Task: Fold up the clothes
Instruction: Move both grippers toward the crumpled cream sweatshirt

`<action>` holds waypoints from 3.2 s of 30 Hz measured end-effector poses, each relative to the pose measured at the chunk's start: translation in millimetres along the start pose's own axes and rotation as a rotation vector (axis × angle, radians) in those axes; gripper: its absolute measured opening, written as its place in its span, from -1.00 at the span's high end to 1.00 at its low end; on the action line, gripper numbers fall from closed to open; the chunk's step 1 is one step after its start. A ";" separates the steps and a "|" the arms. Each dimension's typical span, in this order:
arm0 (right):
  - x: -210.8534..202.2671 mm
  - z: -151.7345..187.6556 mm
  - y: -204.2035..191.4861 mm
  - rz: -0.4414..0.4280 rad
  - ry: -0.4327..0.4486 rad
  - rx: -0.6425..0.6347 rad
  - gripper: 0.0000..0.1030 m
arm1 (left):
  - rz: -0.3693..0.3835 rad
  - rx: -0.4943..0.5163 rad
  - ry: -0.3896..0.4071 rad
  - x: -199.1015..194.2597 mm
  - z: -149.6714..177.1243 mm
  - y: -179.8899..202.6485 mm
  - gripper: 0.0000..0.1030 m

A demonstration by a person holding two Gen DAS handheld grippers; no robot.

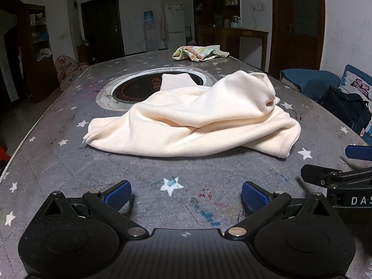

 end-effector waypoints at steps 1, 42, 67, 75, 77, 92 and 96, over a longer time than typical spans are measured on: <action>-0.3 -0.2 -0.8 0.000 0.001 -0.003 -1.00 | -0.002 -0.001 0.000 -0.8 -0.3 -0.4 -1.00; -22.9 -12.9 -35.6 -0.045 0.010 -0.033 -1.00 | -0.055 -0.066 -0.029 -27.4 -8.9 -20.9 -1.00; -20.3 -18.1 -37.3 -0.039 -0.008 -0.025 -1.00 | -0.069 -0.094 -0.060 -22.5 -11.2 -24.5 -1.00; -16.8 -19.4 -38.1 -0.041 -0.012 -0.027 -1.00 | -0.070 -0.094 -0.066 -20.3 -11.5 -25.3 -1.00; -16.2 -19.6 -38.1 -0.042 -0.013 -0.029 -1.00 | -0.069 -0.095 -0.068 -19.5 -11.6 -25.4 -1.00; -8.2 -23.5 -38.6 -0.051 -0.028 -0.032 -1.00 | -0.071 -0.097 -0.080 -12.4 -13.7 -28.2 -1.00; -6.3 -24.9 -38.7 -0.054 -0.032 -0.030 -1.00 | -0.071 -0.096 -0.082 -10.4 -15.2 -28.9 -1.00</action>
Point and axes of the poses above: each gripper's, at about its wrist camera, not at the fingertips, and x roughly the way its jaws point, y to its right, z to its underside, the point moved 4 cm from there along x, roughly the way its jaws point, and after that the axes turned 6 degrees about -z, right-handed, at the moved point
